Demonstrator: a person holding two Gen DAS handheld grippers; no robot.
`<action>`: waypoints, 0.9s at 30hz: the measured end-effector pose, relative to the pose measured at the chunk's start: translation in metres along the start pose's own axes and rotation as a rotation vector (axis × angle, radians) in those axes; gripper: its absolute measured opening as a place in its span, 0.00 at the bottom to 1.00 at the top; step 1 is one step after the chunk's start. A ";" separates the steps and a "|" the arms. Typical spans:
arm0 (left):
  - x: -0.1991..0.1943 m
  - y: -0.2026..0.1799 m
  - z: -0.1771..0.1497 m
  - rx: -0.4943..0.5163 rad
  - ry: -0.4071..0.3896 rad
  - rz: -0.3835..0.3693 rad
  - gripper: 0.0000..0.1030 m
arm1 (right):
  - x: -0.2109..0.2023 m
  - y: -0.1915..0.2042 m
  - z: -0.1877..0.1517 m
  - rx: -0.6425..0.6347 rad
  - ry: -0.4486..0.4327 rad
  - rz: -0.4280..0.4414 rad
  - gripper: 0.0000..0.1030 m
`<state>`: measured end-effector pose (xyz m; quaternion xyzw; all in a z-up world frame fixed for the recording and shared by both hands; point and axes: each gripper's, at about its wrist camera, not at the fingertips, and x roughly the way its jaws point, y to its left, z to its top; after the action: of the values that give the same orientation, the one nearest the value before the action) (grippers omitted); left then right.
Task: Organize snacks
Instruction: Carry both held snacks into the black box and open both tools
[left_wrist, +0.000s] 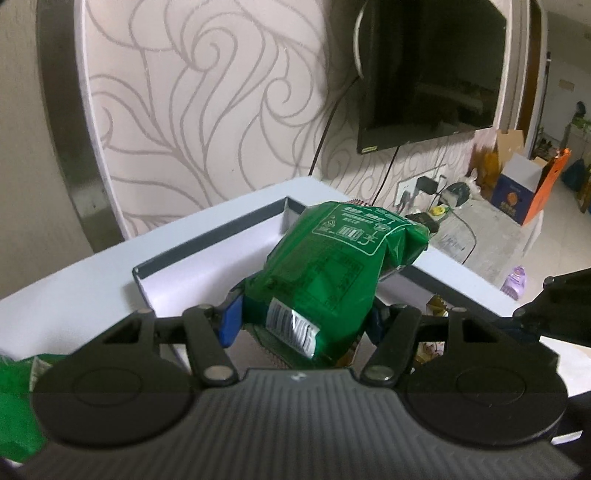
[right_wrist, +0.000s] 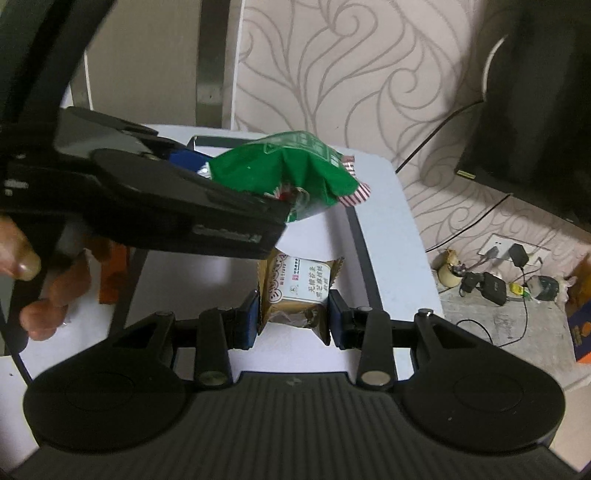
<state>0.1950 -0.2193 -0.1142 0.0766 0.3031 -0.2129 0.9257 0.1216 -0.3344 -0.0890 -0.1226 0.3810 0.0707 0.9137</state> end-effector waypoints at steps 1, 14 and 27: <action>0.001 0.002 -0.002 -0.007 0.002 0.003 0.65 | 0.004 0.000 0.000 -0.003 0.006 0.007 0.42; -0.018 0.005 -0.013 0.012 -0.003 0.015 0.84 | 0.023 0.010 -0.001 -0.011 0.041 0.013 0.46; -0.110 0.039 -0.048 -0.047 -0.110 0.000 0.84 | -0.034 0.042 0.000 0.029 -0.076 -0.047 0.76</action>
<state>0.1070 -0.1330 -0.0864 0.0432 0.2564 -0.2096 0.9426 0.0884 -0.2951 -0.0720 -0.1157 0.3439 0.0484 0.9306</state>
